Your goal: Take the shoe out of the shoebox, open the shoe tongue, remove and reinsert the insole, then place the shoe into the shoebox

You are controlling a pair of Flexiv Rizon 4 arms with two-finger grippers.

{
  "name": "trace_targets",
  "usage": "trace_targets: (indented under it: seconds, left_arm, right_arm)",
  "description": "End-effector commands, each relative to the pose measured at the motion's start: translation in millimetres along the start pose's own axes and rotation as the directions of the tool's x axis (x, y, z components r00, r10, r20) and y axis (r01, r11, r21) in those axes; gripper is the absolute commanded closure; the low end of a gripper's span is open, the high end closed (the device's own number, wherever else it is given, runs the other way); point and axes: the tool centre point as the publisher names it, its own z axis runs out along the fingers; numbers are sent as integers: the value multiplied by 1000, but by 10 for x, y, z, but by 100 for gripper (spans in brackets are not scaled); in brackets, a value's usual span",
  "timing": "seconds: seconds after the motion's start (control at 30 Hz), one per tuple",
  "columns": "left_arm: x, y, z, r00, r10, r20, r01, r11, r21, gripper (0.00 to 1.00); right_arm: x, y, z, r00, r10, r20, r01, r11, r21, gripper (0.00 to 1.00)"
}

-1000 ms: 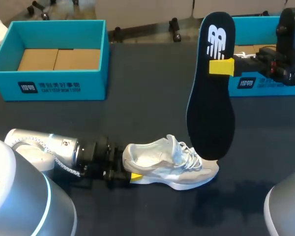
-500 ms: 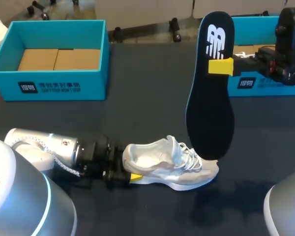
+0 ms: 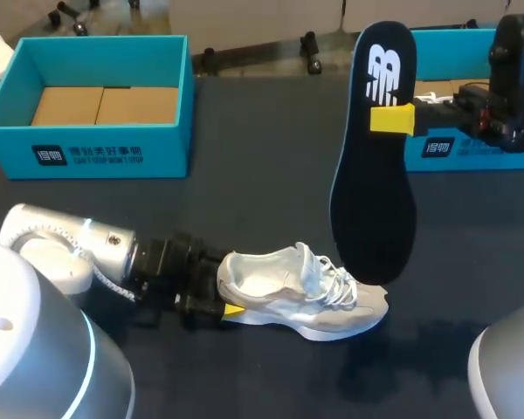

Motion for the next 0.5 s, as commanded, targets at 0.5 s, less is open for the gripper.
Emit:
trace_targets:
  seconds: [0.5]
  left_arm:
    - [-20,-78,-338,980,143,-139,-181,926,-330,0]
  right_arm:
    - [-31,24,30,1000,1,-3,-1,1000,5,100]
